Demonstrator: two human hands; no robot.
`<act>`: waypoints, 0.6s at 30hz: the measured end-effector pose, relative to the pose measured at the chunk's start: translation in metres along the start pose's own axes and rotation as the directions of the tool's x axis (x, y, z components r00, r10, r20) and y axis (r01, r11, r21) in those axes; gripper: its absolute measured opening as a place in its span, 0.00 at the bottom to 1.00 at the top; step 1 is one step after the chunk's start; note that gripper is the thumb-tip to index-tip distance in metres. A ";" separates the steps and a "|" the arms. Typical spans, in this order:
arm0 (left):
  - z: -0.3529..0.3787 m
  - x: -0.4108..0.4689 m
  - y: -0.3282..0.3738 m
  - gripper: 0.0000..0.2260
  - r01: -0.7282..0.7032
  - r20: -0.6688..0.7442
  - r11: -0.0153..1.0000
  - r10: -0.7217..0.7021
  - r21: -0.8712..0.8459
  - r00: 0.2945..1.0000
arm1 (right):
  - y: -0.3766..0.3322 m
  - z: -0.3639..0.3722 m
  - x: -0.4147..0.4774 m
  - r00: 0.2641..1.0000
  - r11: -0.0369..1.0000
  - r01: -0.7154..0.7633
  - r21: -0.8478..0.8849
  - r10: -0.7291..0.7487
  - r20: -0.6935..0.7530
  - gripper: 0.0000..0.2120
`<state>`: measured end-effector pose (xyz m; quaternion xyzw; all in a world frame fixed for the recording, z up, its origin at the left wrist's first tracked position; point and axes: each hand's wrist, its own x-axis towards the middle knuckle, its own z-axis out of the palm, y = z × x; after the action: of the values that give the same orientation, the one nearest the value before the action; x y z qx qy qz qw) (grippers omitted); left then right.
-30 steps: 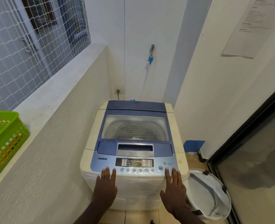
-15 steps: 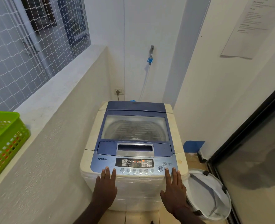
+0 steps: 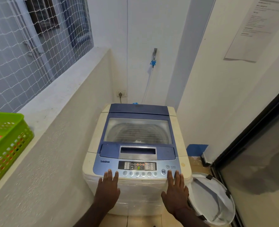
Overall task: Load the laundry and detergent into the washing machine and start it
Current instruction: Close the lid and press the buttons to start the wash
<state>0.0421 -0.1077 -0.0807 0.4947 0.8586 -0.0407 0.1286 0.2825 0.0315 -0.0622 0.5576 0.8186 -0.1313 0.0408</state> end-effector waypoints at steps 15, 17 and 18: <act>-0.003 -0.003 0.002 0.38 0.003 -0.012 1.000 -0.004 -0.023 1.000 | -0.102 -0.008 -0.022 0.852 0.847 0.514 -0.132 -0.487 0.191 0.36; -0.003 -0.003 0.002 0.38 0.003 -0.004 1.000 -0.003 -0.028 1.000 | -0.103 -0.005 -0.022 0.863 0.858 0.492 -0.148 -0.459 0.209 0.36; -0.003 -0.003 0.002 0.38 0.001 -0.001 1.000 -0.001 -0.029 1.000 | -0.103 -0.004 -0.022 0.867 0.860 0.484 -0.161 -0.447 0.220 0.36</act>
<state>0.0449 -0.1081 -0.0767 0.4924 0.8594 -0.0280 0.1352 0.1956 -0.0224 -0.0358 0.3214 0.9316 -0.0983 0.1384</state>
